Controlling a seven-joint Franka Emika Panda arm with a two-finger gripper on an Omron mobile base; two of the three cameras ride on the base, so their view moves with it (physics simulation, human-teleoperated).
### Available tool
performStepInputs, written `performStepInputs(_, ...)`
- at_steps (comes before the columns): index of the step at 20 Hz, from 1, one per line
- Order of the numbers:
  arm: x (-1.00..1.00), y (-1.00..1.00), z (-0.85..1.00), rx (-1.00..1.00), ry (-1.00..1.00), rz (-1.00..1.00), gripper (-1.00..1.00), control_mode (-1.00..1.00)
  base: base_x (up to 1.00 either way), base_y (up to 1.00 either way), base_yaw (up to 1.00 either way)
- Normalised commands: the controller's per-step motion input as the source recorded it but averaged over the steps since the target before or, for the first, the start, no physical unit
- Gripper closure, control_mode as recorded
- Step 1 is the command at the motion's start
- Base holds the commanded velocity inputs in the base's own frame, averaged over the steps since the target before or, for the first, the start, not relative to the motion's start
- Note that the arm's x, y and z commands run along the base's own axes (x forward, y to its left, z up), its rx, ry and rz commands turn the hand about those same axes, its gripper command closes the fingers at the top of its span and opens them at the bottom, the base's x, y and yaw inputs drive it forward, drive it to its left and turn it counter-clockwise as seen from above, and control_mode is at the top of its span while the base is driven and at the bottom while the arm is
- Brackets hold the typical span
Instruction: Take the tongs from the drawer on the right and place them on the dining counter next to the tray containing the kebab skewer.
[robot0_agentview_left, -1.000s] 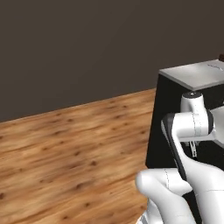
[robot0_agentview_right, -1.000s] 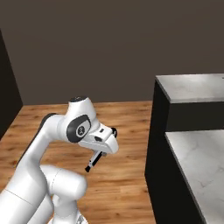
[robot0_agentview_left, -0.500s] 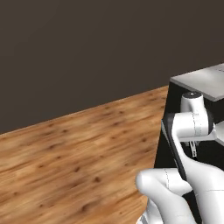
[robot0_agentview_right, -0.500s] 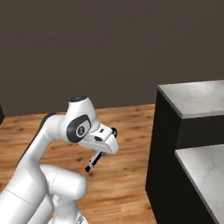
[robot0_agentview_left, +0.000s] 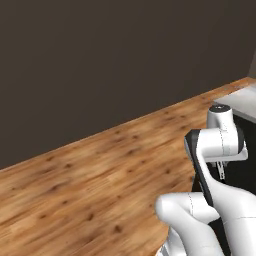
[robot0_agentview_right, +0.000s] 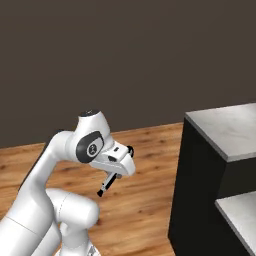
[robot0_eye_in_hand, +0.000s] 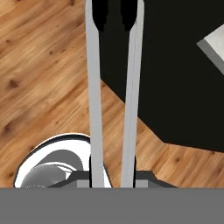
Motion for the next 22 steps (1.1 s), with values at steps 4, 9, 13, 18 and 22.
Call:
performStepInputs(4,0.0,0.0,0.0,0.0,0.0,0.0,1.0,1.0,0.64,0.52,-0.25)
performStepInputs(9,0.0,0.0,0.0,0.0,0.0,0.0,1.0,1.0,0.64,0.51,-0.25)
performStepInputs(13,0.0,0.0,0.0,0.0,0.0,0.0,1.0,1.0,0.64,0.5,-0.28)
performStepInputs(18,0.0,0.0,0.0,0.0,0.0,0.0,1.0,1.0,0.66,0.43,-0.37)
performStepInputs(22,0.0,0.0,0.0,0.0,0.0,0.0,1.0,1.0,0.65,0.42,-0.38)
